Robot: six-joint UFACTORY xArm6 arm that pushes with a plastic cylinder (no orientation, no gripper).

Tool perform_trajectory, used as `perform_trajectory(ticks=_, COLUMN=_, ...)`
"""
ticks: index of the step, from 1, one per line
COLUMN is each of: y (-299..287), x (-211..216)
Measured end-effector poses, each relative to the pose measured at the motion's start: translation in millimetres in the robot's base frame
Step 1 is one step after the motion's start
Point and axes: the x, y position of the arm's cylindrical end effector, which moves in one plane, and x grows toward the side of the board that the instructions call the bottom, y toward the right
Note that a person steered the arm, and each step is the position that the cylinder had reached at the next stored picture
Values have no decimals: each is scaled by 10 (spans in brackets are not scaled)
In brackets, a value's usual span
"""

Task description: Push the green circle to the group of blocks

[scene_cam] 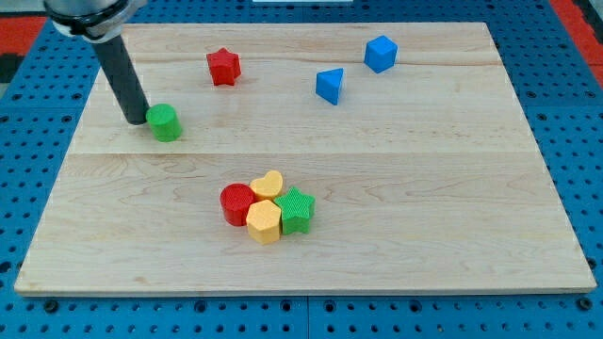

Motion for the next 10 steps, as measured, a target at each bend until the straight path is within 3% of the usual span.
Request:
perform_trajectory(ticks=4, y=793, x=106)
perform_trajectory(ticks=8, y=866, x=459)
perform_trajectory(ticks=10, y=1203, x=597)
